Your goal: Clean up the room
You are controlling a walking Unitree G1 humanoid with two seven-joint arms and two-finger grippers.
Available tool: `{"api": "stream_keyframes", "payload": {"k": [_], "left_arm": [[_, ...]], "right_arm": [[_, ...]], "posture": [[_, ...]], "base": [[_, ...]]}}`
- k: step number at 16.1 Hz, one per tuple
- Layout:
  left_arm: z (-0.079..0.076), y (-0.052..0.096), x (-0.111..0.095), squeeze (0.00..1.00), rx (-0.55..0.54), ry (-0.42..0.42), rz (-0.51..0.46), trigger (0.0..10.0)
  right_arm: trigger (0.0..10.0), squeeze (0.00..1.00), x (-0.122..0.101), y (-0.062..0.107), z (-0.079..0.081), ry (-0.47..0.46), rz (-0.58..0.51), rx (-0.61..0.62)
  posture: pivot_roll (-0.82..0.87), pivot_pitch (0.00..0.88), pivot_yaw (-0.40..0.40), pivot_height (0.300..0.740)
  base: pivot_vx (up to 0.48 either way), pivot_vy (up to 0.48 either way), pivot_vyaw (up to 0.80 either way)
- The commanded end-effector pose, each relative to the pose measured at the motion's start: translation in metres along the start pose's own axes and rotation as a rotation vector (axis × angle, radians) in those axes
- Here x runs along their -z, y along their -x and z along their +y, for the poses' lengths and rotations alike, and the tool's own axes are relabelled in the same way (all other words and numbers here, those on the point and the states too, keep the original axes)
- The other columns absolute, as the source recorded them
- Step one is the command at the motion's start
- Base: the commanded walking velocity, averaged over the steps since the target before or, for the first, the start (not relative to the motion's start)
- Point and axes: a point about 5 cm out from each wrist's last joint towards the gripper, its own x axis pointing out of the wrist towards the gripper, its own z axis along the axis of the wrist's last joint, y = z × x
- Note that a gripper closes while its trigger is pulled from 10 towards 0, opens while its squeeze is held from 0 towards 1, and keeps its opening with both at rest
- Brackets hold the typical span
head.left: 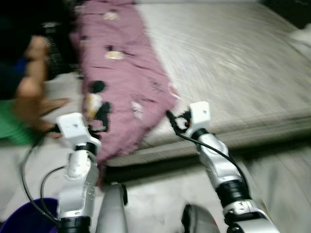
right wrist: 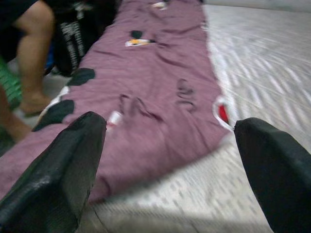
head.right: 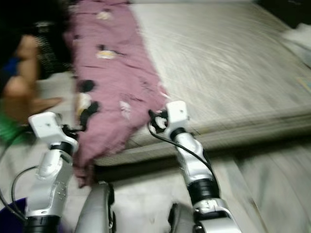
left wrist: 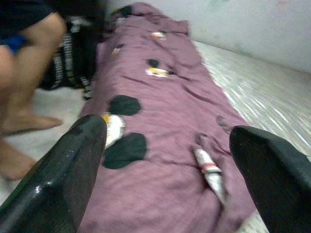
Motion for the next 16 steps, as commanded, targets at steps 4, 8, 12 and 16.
{"api": "stream_keyframes", "payload": {"k": [4,8,12,16], "left_arm": [[0.0024,-0.0009,-0.0012,0.00,-0.002,0.004,-0.005,10.0],[-0.0007,-0.0013,0.0001,0.00,0.007,0.018,0.003,10.0],[-0.0021,-0.0038,0.0019,0.00,-0.003,0.012,0.015,10.0],[-0.0009,-0.0052,0.0013,0.00,-0.008,0.010,0.017,10.0]], "right_arm": [[10.0,0.00,-0.0086,-0.0097,0.0161,0.016,-0.031,-0.051],[10.0,0.00,-0.0080,-0.0114,0.0172,0.018,-0.029,-0.056],[10.0,0.00,-0.0081,-0.0125,0.0182,0.037,-0.032,-0.062],[10.0,0.00,-0.0076,-0.0136,0.0188,0.038,-0.030,-0.063]], "posture": [[0.07,0.090,-0.036,0.622],[0.06,0.093,-0.035,0.622],[0.06,0.094,-0.032,0.622],[0.06,0.097,-0.033,0.622]], "base": [[0.435,0.000,0.17],[0.134,0.000,0.00],[0.000,0.000,0.20],[0.000,0.000,0.60]]}}
